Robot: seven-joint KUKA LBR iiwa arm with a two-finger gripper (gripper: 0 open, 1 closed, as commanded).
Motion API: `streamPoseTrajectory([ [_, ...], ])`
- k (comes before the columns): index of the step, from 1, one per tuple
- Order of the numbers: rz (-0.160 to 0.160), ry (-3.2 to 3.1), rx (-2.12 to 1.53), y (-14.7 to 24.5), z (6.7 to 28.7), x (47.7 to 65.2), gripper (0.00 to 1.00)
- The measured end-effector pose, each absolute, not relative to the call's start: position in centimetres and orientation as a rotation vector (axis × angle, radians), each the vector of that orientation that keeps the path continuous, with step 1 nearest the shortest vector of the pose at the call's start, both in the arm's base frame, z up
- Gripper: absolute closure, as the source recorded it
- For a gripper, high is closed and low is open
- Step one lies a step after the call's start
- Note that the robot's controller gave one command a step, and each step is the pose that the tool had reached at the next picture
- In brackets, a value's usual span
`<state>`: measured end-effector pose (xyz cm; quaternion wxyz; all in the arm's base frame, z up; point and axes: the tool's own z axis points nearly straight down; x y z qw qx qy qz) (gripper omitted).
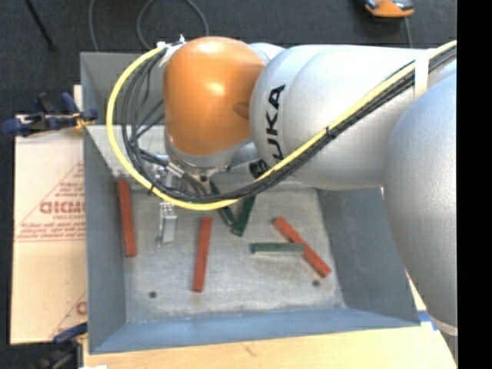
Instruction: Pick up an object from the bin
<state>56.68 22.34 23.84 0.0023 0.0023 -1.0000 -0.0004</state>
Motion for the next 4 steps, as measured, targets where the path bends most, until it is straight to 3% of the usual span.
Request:
streamPoseTrajectory([
  [1, 0.001, -3.098, 0.514, 12.2, 6.8, 60.0, 0.00],
  [2, 0.001, -2.966, 1.039, 11.3, 10.2, 58.4, 0.00],
  [3, 0.003, -2.919, 1.180, 10.6, 10.1, 60.6, 0.00],
  [4, 0.003, -2.830, 1.376, 11.8, 7.2, 60.7, 0.00],
])
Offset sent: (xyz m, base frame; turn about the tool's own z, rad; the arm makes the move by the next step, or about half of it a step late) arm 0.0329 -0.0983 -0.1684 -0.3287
